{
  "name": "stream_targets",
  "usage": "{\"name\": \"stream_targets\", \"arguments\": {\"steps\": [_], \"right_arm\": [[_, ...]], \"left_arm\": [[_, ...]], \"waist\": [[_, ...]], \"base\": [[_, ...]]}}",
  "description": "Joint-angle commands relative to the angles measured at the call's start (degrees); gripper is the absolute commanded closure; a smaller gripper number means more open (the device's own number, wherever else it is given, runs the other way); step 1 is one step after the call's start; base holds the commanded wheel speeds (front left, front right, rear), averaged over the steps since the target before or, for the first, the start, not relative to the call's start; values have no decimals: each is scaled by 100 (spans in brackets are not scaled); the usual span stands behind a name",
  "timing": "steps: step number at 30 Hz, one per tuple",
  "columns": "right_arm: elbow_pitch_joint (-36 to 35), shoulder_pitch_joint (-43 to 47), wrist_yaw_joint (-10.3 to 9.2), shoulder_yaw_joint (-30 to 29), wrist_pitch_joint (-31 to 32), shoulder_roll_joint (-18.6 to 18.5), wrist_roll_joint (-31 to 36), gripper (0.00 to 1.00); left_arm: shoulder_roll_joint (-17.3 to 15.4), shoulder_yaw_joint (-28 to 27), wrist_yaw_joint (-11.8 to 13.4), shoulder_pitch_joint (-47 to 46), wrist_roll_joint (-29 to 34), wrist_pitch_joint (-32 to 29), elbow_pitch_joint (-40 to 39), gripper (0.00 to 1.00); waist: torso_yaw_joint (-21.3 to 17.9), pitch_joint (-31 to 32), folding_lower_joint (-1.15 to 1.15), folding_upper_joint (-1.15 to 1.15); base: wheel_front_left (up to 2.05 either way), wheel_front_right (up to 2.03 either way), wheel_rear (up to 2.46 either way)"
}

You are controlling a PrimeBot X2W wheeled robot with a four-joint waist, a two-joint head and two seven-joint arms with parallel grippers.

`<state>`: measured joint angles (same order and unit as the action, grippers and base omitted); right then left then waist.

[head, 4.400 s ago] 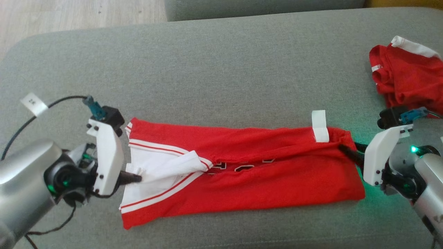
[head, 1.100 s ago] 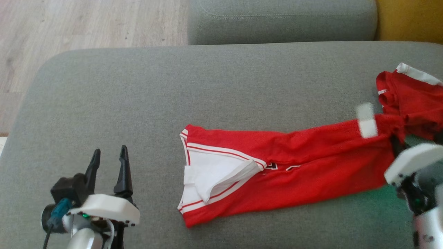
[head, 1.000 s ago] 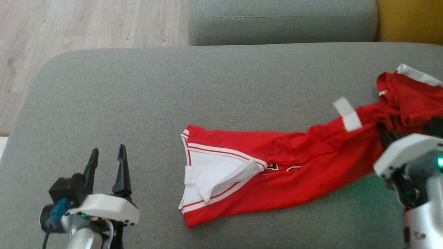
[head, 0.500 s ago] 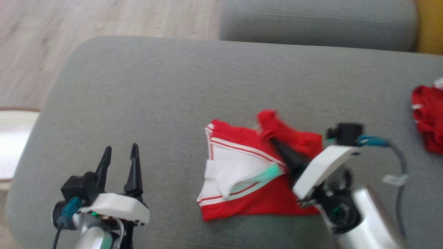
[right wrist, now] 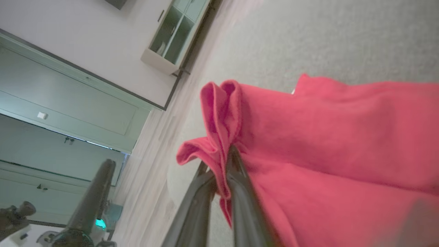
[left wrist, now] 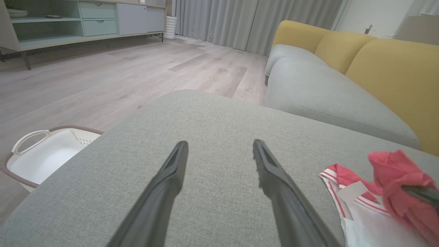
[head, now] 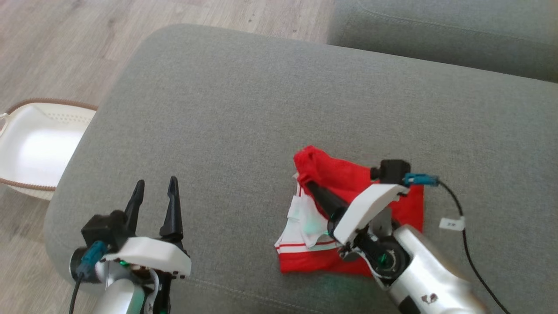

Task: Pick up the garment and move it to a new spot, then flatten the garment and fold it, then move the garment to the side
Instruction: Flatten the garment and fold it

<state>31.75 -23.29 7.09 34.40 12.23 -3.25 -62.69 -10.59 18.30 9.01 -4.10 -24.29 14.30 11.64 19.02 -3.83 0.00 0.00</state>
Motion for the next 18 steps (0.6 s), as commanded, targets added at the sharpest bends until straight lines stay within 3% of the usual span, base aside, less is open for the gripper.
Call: {"name": "stream_targets", "arguments": {"steps": [1, 2, 3, 4, 8, 14, 18], "right_arm": [[23, -265, 40, 180, -127, 36, -96, 100], [217, -330, 40, 291, -155, 36, -145, 59], [374, -396, 40, 394, -204, 36, -190, 9], [481, -456, 40, 485, -272, 36, -255, 0], [601, -678, 40, 761, -685, 36, -511, 0], [231, -946, 40, 766, -1231, 36, -687, 0], [-141, -1060, 40, 439, -1677, -409, -421, 0]], "left_arm": [[-39, -173, -18, -377, 21, 68, -138, 0], [-36, -176, -17, -380, 20, 68, -129, 0], [-32, -177, -17, -380, 19, 68, -119, 0], [-30, -177, -17, -378, 16, 68, -107, 0], [-33, -202, -10, -376, 9, 69, -80, 0], [-55, -248, 11, -356, 9, 69, -106, 0], [-88, -309, 43, -289, 2, 69, -161, 0]], "waist": [[-1, -10, 0, 0], [-9, -12, 0, 0], [-23, -15, 0, 0], [-43, -16, 0, 0], [-165, 6, 0, 0], [-355, 48, 0, 0], [-487, 104, 0, 0]], "base": [[0, 0, 0], [0, 0, 0], [0, 0, 0], [0, 0, 0], [0, 0, 0], [0, 0, 0], [0, 0, 0]]}}
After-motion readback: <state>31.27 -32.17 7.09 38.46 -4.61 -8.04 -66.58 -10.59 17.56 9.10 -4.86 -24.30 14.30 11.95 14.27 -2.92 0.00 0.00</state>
